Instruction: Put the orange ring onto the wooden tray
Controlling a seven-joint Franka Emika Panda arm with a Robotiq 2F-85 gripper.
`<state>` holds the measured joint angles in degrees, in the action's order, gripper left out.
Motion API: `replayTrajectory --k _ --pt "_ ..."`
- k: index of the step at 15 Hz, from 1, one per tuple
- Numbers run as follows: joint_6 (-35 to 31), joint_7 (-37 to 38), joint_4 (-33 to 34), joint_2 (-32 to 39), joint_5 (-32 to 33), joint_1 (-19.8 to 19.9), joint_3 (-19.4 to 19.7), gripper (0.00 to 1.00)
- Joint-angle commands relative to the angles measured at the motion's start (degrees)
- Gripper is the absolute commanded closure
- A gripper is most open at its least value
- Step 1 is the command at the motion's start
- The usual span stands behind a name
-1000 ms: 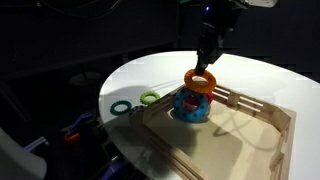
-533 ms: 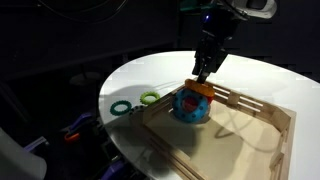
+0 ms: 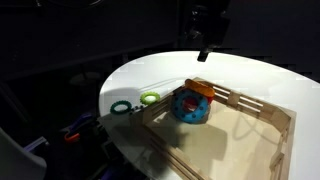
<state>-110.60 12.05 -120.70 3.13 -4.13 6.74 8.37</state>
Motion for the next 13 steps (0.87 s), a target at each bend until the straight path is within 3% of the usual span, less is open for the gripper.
replayTrajectory --k 1,8,10,13 --pt "3.6 -3.4 -2.1 -6.1 1.2 -0.2 -0.9 0.0" --pt "1.5 -4.0 -6.9 -16.3 2.9 -0.6 -2.3 0.0" --pt "2.8 -3.3 -4.9 -14.1 2.1 -0.4 -2.4 0.0" --pt "2.8 -3.3 -6.1 -16.0 2.1 -0.5 -2.6 0.0"
